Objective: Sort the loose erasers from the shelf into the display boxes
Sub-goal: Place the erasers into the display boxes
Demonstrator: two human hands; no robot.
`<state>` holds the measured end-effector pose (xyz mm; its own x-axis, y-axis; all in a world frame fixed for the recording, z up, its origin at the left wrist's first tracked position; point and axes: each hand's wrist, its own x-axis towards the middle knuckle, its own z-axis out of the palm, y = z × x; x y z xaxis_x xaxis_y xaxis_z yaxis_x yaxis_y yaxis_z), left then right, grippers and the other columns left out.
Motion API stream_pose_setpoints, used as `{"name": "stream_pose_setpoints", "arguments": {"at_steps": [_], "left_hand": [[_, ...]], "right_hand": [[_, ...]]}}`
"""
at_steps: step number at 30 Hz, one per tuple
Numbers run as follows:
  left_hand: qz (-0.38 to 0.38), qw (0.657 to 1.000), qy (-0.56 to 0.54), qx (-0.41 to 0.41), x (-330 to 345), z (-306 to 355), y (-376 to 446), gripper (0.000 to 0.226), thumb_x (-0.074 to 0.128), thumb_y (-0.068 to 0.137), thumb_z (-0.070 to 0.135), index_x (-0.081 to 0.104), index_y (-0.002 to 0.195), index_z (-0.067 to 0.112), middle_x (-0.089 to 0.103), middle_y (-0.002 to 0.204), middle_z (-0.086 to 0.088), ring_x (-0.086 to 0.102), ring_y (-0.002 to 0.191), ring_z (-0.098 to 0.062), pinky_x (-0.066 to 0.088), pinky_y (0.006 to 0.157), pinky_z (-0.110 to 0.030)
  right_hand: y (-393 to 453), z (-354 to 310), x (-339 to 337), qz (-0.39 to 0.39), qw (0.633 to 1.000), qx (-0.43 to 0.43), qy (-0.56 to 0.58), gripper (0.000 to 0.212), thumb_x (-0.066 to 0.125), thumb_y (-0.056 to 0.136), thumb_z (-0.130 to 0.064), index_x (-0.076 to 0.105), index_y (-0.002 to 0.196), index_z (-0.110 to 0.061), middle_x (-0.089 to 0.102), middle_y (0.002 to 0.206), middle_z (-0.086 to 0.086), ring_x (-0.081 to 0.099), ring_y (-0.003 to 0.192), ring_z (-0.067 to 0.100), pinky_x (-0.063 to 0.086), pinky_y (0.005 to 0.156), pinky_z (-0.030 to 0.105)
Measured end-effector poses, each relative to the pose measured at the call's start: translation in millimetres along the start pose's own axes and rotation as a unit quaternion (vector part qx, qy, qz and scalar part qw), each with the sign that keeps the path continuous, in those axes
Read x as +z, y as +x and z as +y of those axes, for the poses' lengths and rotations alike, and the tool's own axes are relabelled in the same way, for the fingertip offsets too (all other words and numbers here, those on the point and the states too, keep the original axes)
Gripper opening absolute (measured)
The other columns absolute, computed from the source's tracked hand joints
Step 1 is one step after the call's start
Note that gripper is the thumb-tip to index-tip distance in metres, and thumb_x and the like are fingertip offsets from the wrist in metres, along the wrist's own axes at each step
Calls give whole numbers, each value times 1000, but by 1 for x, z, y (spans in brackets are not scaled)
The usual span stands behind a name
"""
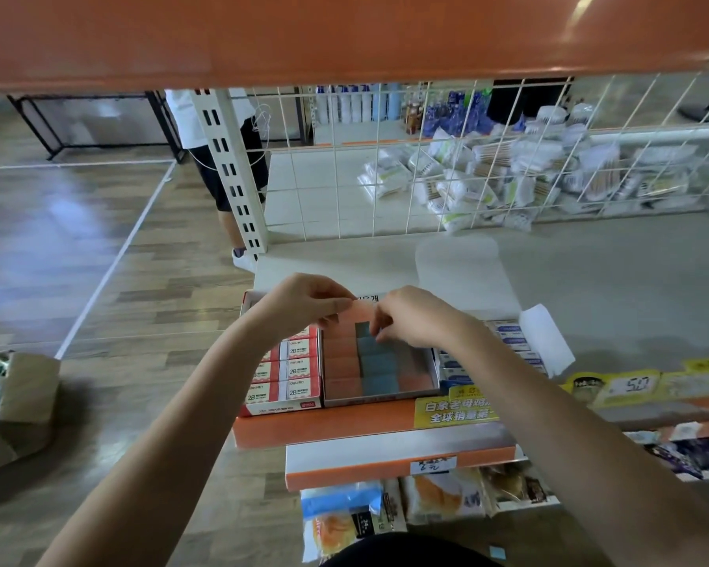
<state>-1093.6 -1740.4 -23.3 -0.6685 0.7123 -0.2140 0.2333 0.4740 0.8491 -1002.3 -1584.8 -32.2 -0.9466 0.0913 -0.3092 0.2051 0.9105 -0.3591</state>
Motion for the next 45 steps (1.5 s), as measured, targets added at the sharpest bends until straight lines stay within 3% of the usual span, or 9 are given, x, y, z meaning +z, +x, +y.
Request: {"name": "stream_pose_setpoints", "arguments": {"at_steps": [6, 9, 14, 19, 26, 30, 32, 36, 45], "left_hand": [[-37, 999, 10, -2, 2, 3, 7, 17, 64, 86, 8, 67, 102, 9, 69, 77, 1, 64, 59, -1, 51, 60, -11], [-90, 995, 52, 6, 10, 9, 13, 20, 65, 85, 9, 65, 105, 12, 69, 84, 4, 66, 63, -2, 51, 61, -12], [-162, 978, 124, 50, 28, 21, 28, 22, 61, 87, 5, 64, 108, 10, 69, 93, 0, 66, 66, -1, 51, 62, -14], [-201, 952, 213, 82, 40, 29, 37, 20, 65, 85, 16, 66, 105, 16, 70, 96, 3, 66, 86, -20, 54, 78, -33], [-223, 912, 327, 112, 59, 38, 37, 26, 63, 83, 18, 68, 108, 17, 70, 103, 1, 62, 96, -15, 46, 91, -31], [-239, 886, 379, 117, 63, 39, 35, 26, 62, 82, 21, 68, 107, 21, 70, 102, 4, 62, 97, -14, 45, 93, -32], [-244, 879, 390, 121, 63, 40, 35, 25, 62, 83, 21, 69, 107, 21, 71, 103, 6, 62, 97, -13, 44, 94, -30], [-243, 868, 412, 134, 61, 40, 34, 26, 62, 86, 23, 67, 111, 21, 69, 108, 8, 61, 99, -9, 42, 96, -27], [-227, 839, 472, 148, 68, 40, 34, 30, 59, 88, 26, 64, 118, 24, 64, 115, 6, 54, 106, -13, 36, 97, -26]], "right_hand": [[-14, 8, -13, 68, 997, -13, -23, 23, 66, 85, -25, 66, 106, -17, 65, 105, -1, 58, 98, 16, 42, 79, 24], [-28, 19, -19, 119, 992, 10, -37, 31, 65, 85, -23, 60, 115, -13, 59, 113, 3, 51, 106, 18, 40, 85, 25], [-46, 28, -15, 128, 988, 83, -20, 46, 65, 84, -27, 49, 124, -10, 48, 123, 6, 46, 112, 21, 39, 91, 28], [-55, 32, -13, 113, 982, 143, 40, 41, 62, 87, -27, 50, 121, -9, 59, 113, 7, 55, 100, 22, 42, 76, 27], [-62, 34, -12, 123, 974, 147, 117, 36, 57, 88, -19, 52, 123, -13, 60, 115, 8, 55, 92, 20, 39, 70, 25], [-63, 35, -11, 127, 973, 141, 131, 37, 58, 88, -16, 52, 125, -14, 61, 115, 6, 51, 83, 14, 35, 57, 17], [-63, 35, -10, 128, 973, 140, 134, 37, 59, 88, -14, 51, 125, -13, 62, 113, 6, 51, 83, 13, 34, 57, 13], [-63, 34, -11, 123, 974, 143, 124, 37, 58, 89, -12, 51, 126, -12, 62, 113, 6, 53, 88, 16, 37, 62, 21], [-63, 32, -11, 119, 976, 146, 114, 38, 56, 90, -12, 49, 127, -11, 62, 113, 7, 56, 99, 20, 37, 72, 23]]}}
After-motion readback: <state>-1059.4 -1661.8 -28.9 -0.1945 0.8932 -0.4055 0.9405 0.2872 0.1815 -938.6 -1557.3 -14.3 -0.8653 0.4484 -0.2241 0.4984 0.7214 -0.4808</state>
